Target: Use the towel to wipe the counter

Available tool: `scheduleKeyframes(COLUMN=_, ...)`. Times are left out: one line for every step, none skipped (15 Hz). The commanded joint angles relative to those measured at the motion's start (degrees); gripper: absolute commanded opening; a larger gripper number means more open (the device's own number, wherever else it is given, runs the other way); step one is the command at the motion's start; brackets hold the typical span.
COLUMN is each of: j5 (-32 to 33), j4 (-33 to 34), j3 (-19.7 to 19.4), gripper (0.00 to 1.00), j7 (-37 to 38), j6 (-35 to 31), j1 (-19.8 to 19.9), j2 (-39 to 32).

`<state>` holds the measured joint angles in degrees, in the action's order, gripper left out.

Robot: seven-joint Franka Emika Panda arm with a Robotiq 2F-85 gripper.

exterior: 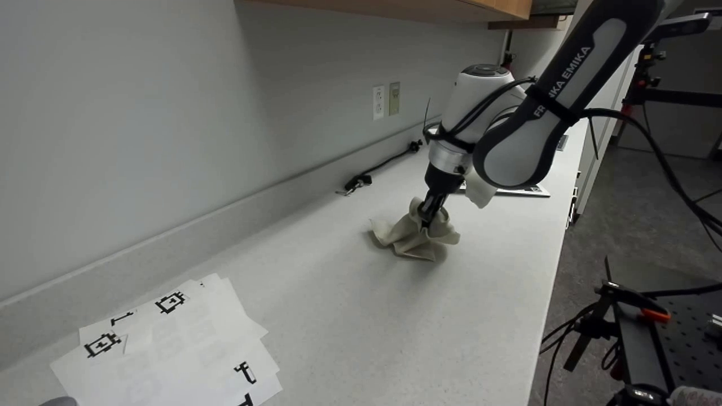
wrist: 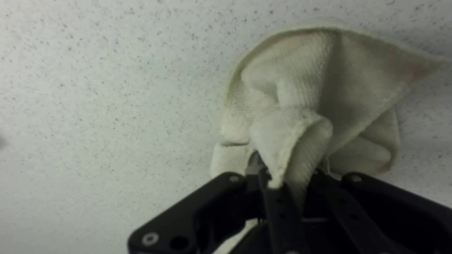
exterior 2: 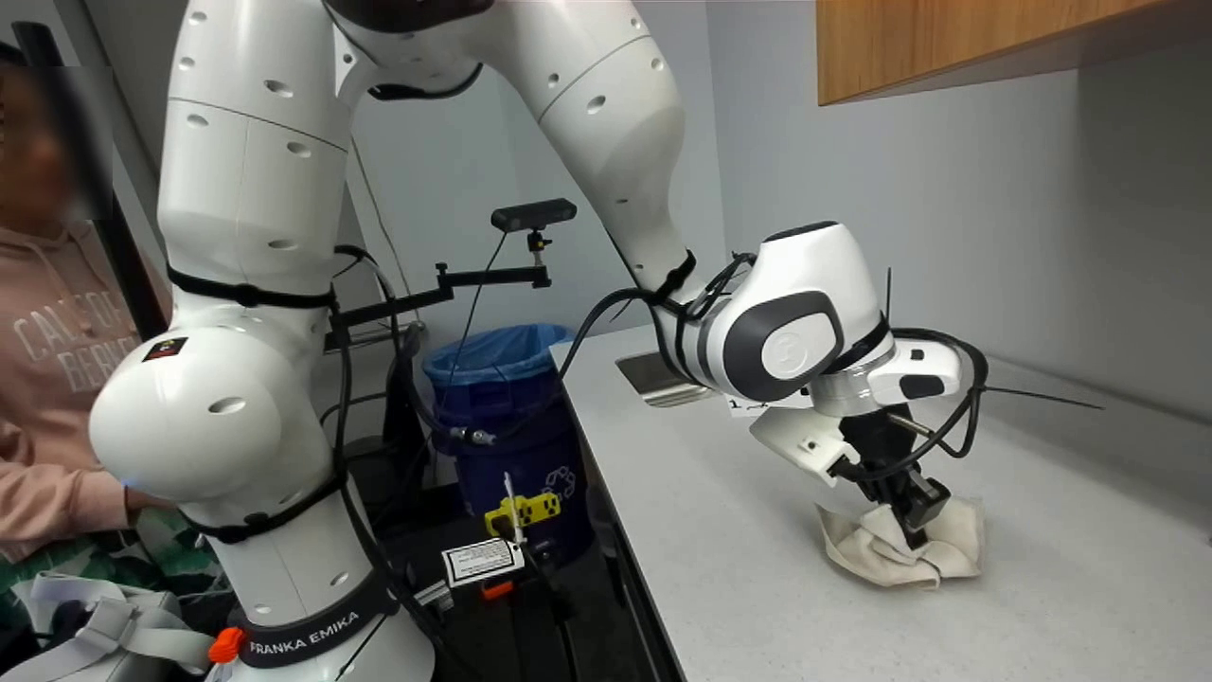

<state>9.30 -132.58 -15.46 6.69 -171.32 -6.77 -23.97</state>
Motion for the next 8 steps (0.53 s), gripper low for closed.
scheduleKeyframes(j5=-2.4, j4=2.2, j3=4.6, gripper=0.02, j7=-0.4, j6=1.1, j1=1.7, j2=-2.6)
scheduleKeyframes(j5=-2.8, j4=3.0, j3=5.5, gripper=0.02, j7=-0.4, j6=1.5, j1=1.6, j2=-3.5)
scheduleKeyframes(j5=-3.1, j4=3.9, j3=6.5, gripper=0.02, j7=-0.7, j6=2.0, j1=1.6, j2=-4.5)
scheduleKeyframes(j5=-3.5, j4=4.7, j3=7.6, gripper=0.02, j7=-0.9, j6=2.4, j1=1.7, j2=-5.3)
scheduleKeyframes(j5=-4.0, j4=5.6, j3=8.9, gripper=0.02, j7=-1.3, j6=2.8, j1=1.8, j2=-6.1)
scheduleKeyframes(j5=-4.3, j4=6.5, j3=10.2, gripper=0.02, j7=-1.7, j6=3.1, j1=1.9, j2=-7.0)
scheduleKeyframes(j5=-4.6, j4=7.3, j3=11.3, gripper=0.02, j7=-2.0, j6=3.4, j1=1.9, j2=-7.6)
scheduleKeyframes(j5=-4.9, j4=8.2, j3=12.8, gripper=0.02, j7=-2.4, j6=3.7, j1=1.9, j2=-8.2)
